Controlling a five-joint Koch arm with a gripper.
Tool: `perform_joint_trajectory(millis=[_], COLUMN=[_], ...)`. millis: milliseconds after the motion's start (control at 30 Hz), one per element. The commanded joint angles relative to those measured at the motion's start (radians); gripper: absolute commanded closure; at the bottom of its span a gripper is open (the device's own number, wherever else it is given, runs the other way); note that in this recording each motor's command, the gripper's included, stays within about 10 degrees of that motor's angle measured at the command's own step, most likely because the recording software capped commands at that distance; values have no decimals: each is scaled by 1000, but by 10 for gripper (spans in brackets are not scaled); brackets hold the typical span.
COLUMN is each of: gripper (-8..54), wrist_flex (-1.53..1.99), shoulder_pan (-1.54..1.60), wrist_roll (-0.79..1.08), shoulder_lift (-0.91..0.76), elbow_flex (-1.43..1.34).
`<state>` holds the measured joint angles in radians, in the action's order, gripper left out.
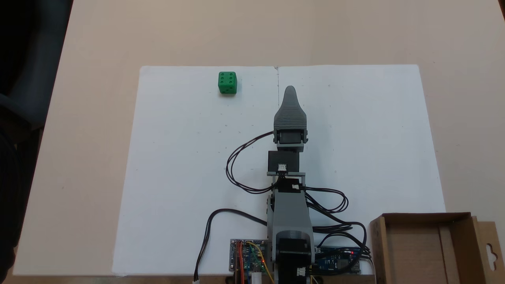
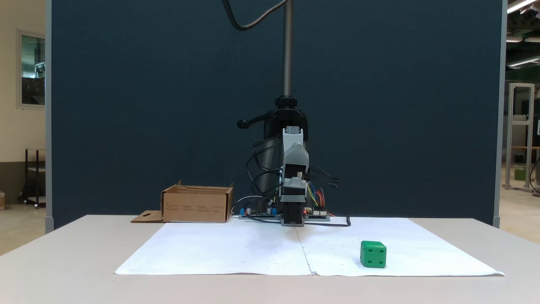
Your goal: Grasp a green dice and put it in the bin.
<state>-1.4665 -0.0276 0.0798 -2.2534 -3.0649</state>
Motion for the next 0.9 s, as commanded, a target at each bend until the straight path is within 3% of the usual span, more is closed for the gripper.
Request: perform_joint_trajectory(millis=[0,867], gripper=[21,20], wrist_flex=[175,167], shoulder_pan=[-49,-54], wrist_roll=[49,52], shoulder_lift=[-114,-112], elbow_flex=[-64,-64])
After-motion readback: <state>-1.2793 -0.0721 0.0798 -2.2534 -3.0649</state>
